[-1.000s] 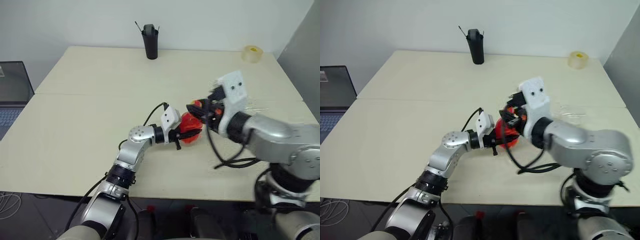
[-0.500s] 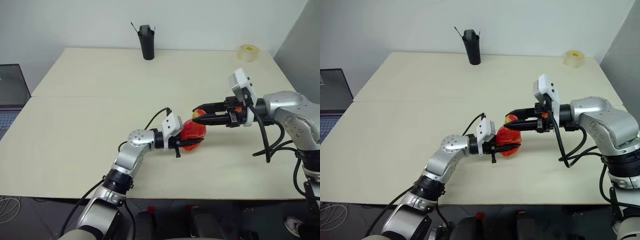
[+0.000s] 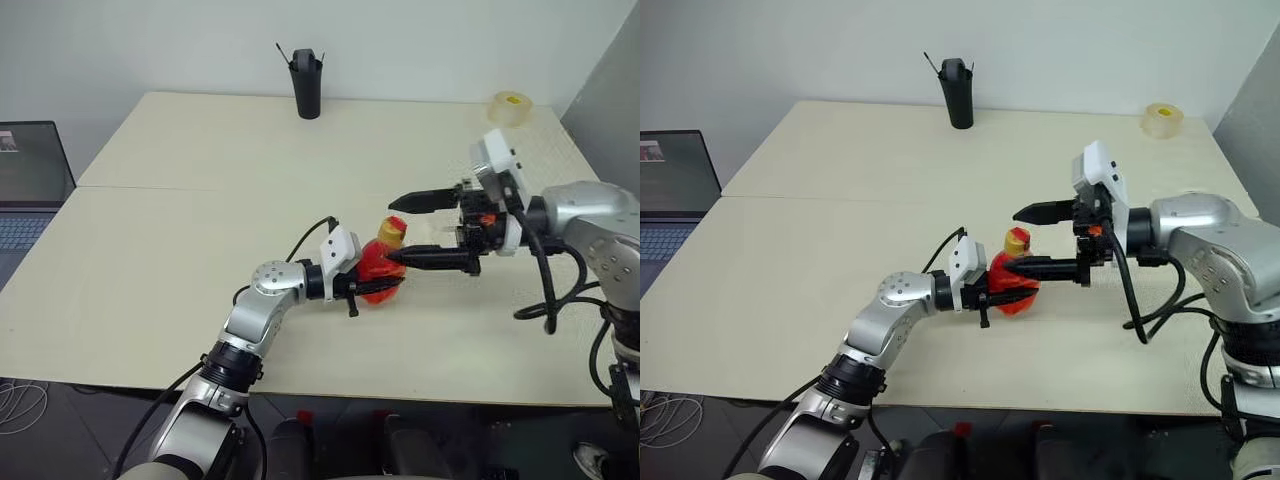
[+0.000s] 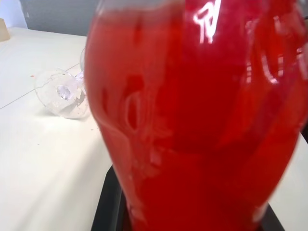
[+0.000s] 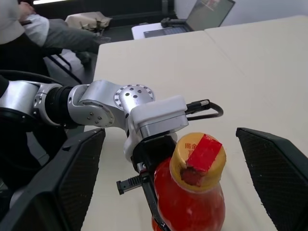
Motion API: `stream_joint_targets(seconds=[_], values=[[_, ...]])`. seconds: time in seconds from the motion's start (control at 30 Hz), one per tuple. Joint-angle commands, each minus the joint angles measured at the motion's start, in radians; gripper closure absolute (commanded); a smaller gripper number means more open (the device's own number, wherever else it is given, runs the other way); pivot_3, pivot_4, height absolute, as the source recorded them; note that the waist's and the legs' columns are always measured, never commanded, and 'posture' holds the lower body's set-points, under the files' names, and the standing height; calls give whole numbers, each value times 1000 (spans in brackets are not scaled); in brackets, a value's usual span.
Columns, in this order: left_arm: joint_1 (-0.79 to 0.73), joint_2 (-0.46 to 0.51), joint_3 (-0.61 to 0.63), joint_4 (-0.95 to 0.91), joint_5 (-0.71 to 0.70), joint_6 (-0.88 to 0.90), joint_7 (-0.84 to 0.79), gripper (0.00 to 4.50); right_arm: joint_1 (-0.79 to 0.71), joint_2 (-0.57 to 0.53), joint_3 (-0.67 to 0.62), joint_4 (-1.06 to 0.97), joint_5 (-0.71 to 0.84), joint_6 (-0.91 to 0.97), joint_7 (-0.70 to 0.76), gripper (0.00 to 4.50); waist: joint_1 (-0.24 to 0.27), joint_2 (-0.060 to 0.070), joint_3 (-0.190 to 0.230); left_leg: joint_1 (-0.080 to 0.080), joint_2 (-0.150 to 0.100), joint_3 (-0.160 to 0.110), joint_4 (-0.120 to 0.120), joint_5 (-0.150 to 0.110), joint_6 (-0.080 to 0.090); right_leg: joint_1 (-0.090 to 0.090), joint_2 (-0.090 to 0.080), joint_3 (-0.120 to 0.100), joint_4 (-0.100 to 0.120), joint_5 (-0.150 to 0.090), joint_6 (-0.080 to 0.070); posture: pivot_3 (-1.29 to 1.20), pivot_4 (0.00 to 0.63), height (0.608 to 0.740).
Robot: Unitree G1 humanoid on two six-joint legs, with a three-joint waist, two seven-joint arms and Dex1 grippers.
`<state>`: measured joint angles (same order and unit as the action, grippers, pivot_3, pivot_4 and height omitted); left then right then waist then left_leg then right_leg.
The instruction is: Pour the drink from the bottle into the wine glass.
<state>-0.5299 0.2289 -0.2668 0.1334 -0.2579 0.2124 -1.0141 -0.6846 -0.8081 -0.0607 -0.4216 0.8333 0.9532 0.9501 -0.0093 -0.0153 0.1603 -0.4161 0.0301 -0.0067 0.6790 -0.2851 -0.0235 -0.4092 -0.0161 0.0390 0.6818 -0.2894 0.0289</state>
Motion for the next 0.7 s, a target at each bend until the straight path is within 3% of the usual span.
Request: stream_joint_targets(seconds=[0.03, 0.3, 0.4, 0.53, 0.7], values=[[-21, -6, 28, -14, -22, -27, -1, 3583, 37, 4, -127, -143, 55, 84, -199, 0, 0, 0, 0, 0, 0, 0, 0, 0, 0, 0, 0, 0, 0, 0, 0, 0, 150, 740], [-50, -20, 34, 25, -20, -46, -3, 3583, 83, 202, -176, -368, 303, 231, -708, 0, 0, 0, 0, 0, 0, -1, 0, 0, 0, 0, 1, 0, 0, 0, 0, 0, 150, 740], [-61, -28, 31, 36, -22, -49, -11, 3583, 65, 259, -123, -359, 280, 245, -842, 0, 0, 0, 0, 0, -1, -1, 0, 0, 0, 1, 0, 0, 0, 0, 0, 0, 150, 740], [-68, -32, 30, 43, -23, -54, -18, 3583, 49, 284, -71, -318, 216, 246, -931, 0, -1, 0, 0, 0, -1, -1, 0, 0, 0, 1, 0, 0, 0, 0, 0, 0, 150, 740], [-66, -33, 32, 44, -21, -55, -19, 3583, 49, 289, -35, -270, 162, 207, -919, 0, -2, 0, 0, 0, -1, -1, 0, 0, 0, 1, 0, 0, 0, 0, 0, 0, 150, 740]])
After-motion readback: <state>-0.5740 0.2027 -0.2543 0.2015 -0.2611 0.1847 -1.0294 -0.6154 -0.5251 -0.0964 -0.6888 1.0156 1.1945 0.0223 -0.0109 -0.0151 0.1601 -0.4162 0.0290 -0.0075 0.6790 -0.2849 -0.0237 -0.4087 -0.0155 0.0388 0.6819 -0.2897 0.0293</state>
